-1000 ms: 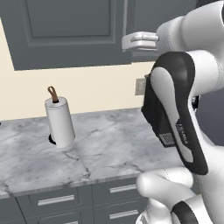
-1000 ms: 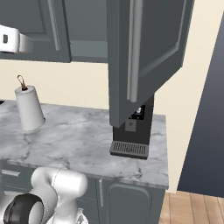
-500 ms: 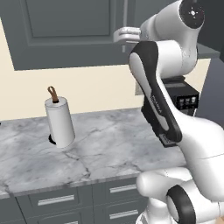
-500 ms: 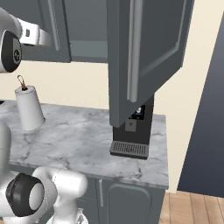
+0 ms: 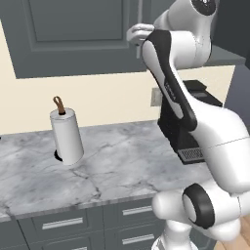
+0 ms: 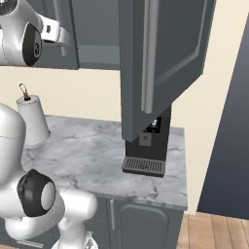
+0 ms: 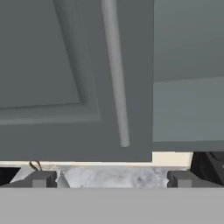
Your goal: Open the cabinet. Pick the dish brush and place it next to the sink. Then close the cabinet.
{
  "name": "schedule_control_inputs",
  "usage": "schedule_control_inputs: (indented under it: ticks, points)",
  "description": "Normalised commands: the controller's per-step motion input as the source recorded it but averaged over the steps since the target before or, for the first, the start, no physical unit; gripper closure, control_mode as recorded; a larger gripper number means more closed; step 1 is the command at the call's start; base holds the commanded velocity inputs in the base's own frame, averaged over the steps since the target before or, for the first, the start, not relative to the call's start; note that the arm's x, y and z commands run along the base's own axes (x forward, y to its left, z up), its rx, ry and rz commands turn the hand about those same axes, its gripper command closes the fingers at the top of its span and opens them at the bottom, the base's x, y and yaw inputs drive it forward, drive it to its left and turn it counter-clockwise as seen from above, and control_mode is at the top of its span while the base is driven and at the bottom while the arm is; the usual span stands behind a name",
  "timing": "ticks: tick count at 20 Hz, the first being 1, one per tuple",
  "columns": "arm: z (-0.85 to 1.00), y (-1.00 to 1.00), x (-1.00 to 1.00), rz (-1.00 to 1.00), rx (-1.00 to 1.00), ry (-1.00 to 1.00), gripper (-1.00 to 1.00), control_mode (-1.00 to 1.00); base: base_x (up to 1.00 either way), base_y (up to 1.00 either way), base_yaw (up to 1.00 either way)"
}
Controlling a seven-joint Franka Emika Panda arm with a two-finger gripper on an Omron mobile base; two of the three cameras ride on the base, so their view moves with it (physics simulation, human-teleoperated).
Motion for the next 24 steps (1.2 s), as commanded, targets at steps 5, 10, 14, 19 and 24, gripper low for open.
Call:
schedule_control_inputs:
  ticks: [5, 10, 14, 19, 24]
  points:
    - [0.00, 0.00, 0.55, 0.00, 0.00, -0.01, -1.00, -1.00, 0.00, 0.00, 0.00]
    - [0.00, 0.00, 0.70, 0.00, 0.00, -0.04, -1.00, -1.00, 0.00, 0.00, 0.00]
    - [0.00, 0.00, 0.53, 0.00, 0.00, -0.03, -1.00, -1.00, 0.00, 0.00, 0.00]
    - [0.00, 0.00, 0.15, 0.00, 0.00, -0.05, -1.00, -1.00, 0.00, 0.00, 0.00]
    - [-0.08, 0.01, 0.06, 0.00, 0.00, -0.16, -1.00, -1.00, 0.00, 0.00, 0.00]
